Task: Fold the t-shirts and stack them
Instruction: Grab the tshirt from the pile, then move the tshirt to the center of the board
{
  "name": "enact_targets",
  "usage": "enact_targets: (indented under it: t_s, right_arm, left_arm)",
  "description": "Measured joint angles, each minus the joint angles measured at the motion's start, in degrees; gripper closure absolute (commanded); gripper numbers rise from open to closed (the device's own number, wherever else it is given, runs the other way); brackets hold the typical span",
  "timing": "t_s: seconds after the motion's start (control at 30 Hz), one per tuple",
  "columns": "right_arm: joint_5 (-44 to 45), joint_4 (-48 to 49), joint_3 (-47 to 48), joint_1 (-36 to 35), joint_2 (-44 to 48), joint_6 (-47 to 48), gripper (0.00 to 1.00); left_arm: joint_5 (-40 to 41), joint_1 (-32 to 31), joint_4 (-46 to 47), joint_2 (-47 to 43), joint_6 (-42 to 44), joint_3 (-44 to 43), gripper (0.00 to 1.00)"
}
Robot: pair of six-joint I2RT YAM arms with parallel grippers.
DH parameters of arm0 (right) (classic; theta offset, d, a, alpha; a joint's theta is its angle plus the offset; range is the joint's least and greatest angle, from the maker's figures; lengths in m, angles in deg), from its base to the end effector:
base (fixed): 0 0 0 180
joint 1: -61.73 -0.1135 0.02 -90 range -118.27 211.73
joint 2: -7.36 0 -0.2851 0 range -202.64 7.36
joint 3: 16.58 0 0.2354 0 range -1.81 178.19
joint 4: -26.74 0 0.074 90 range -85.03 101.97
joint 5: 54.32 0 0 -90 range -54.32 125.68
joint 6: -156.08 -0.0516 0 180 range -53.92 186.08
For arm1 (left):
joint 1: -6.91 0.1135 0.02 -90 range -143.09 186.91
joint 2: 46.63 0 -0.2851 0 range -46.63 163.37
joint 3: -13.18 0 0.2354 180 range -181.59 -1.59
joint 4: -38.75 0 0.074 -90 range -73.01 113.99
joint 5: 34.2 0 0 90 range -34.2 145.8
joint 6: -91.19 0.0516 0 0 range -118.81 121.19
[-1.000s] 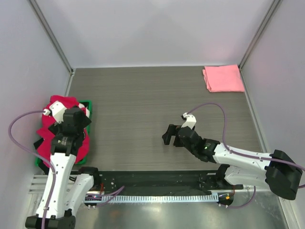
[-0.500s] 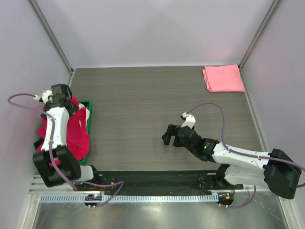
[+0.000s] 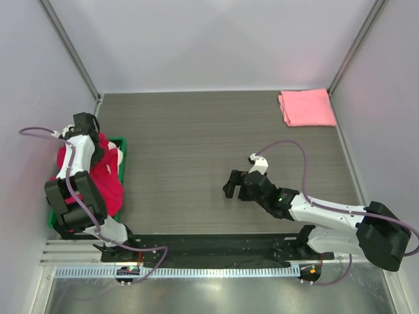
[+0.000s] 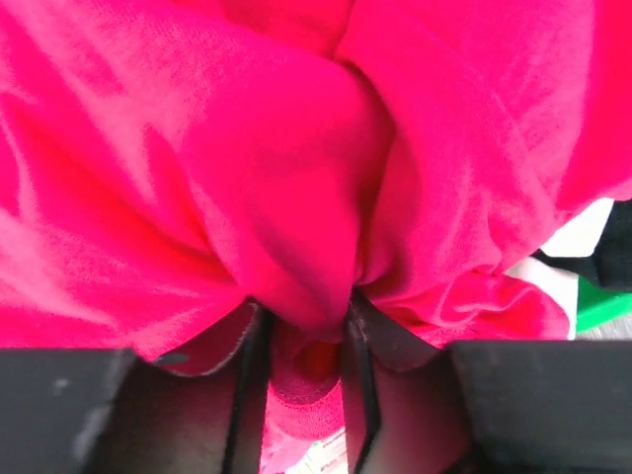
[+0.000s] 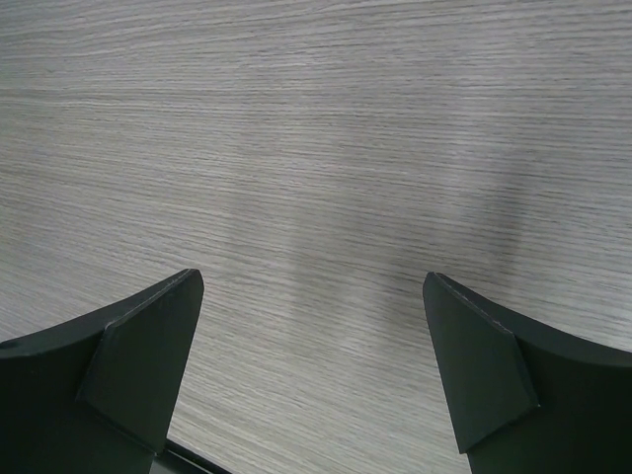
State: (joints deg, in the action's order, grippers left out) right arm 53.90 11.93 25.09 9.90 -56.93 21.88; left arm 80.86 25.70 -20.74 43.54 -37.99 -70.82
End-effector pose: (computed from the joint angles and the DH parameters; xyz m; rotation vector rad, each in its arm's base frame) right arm 0.1433 0.1561 0.2051 0.0280 2.2485 0.5825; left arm 0.2814 0.1188 0.2633 -1.3750 2.2238 0.4715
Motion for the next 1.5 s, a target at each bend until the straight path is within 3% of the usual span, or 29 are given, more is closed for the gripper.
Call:
enact_targets:
  t_s: [0.3, 0.5, 0.63, 0.8, 0.83, 0.93, 0.97, 1.0, 1.03, 1.17, 1.27, 1.37, 1.5]
  right_arm:
    - [-0.9, 0.2, 1.1, 0.9, -2.2, -0.1, 0.0]
    - [-1.3, 0.3, 1.1, 1.5, -2.5, -0.2, 0.0]
    - [-1.2, 0.1, 1.1, 1.7, -1.7, -0.5, 0.0]
    - [1.6, 0.1, -2.3, 1.7, 9.9, -1.9, 0.0]
    - [2.7, -0.5, -3.1, 1.7, 13.4, -2.2, 0.0]
    - [7.4, -6.6, -3.6, 1.7, 25.2, -3.4, 0.0]
    - [9.3, -10.0, -3.0, 1.8, 28.8, -4.0, 0.0]
    - [11.1, -14.2, -1.6, 1.8, 32.4, -4.5, 0.0]
    - [12.4, -17.3, -0.1, 1.8, 35.2, -4.8, 0.0]
    - [14.9, -27.5, 8.1, 1.9, 43.1, -4.9, 0.0]
    - [13.1, -32.5, 14.6, 1.9, 41.4, -4.3, 0.0]
    - [8.9, -34.6, 17.9, 2.0, 33.2, -4.5, 0.01]
    - [3.0, -34.4, 16.2, 1.5, 17.6, -5.7, 0.0]
  left_arm:
    - [-0.2, -0.8, -1.4, -10.8, -2.2, -2.4, 0.99]
    - [-1.9, -3.0, -3.1, -19.0, -4.5, -12.0, 1.0]
    - [-4.2, -10.9, -3.7, -22.4, -5.9, -20.3, 1.0]
    - [-7.9, -28.8, -2.6, -21.7, -7.2, -31.0, 0.99]
    - [-8.4, -33.0, -2.4, -20.7, -7.5, -32.3, 0.96]
    - [-9.3, -44.6, -1.6, -17.1, -8.5, -33.3, 0.58]
    - [-10.0, -48.2, -1.6, -15.2, -8.8, -33.3, 0.27]
    - [-11.0, -50.7, -1.4, -13.0, -8.5, -33.3, 0.14]
    - [-12.5, -52.6, -1.3, -10.3, -8.7, -33.3, 0.07]
    - [-17.6, -59.9, -3.6, 7.1, -6.8, -37.6, 0.04]
    - [-17.0, -63.9, -6.7, 15.9, -5.0, -37.0, 0.03]
    - [-16.5, -65.1, -10.5, 15.5, -3.8, -33.0, 0.04]
    - [-14.5, -59.6, -10.6, 5.9, -2.1, -26.5, 0.04]
